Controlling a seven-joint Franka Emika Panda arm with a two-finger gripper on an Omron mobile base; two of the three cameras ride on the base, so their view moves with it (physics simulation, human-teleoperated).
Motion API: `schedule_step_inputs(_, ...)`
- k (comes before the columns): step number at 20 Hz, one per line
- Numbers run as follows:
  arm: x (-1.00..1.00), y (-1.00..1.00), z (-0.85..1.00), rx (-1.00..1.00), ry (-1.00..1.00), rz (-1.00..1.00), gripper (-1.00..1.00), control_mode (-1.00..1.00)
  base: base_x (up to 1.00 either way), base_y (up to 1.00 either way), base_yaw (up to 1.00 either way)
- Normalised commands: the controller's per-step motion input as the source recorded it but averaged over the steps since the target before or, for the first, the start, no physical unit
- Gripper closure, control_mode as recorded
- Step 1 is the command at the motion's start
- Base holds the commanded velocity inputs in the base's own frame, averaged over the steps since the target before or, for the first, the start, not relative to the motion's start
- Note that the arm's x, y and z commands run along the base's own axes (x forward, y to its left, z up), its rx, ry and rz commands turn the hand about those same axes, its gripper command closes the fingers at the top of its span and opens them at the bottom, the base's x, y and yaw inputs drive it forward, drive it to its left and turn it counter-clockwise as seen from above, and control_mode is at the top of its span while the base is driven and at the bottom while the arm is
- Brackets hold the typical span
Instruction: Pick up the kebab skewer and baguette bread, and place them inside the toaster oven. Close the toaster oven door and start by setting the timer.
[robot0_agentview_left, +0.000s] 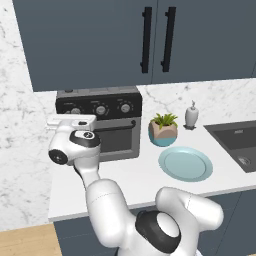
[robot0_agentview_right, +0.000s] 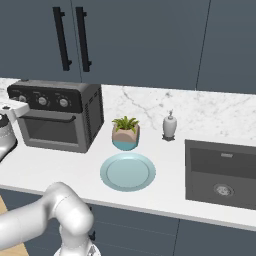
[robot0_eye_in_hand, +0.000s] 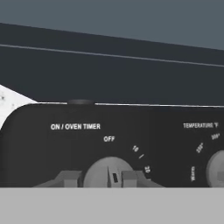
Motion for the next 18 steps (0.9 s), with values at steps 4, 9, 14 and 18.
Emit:
schedule_step_inputs(4, 0.01, -0.1, 0.0, 0.11, 0.0, 0.0, 1.0, -1.0, 0.0, 0.0, 0.0)
schedule_step_inputs(9, 0.0, -0.01, -0.02, 0.16, 0.0, 0.0, 1.0, -1.0, 0.0, 0.0, 0.0)
schedule_step_inputs(14, 0.01, 0.0, 0.0, 0.18, 0.0, 0.0, 1.0, -1.0, 0.0, 0.0, 0.0)
schedule_step_inputs(18, 0.01, 0.0, 0.0, 0.25, 0.0, 0.0, 1.0, -1.0, 0.0, 0.0, 0.0)
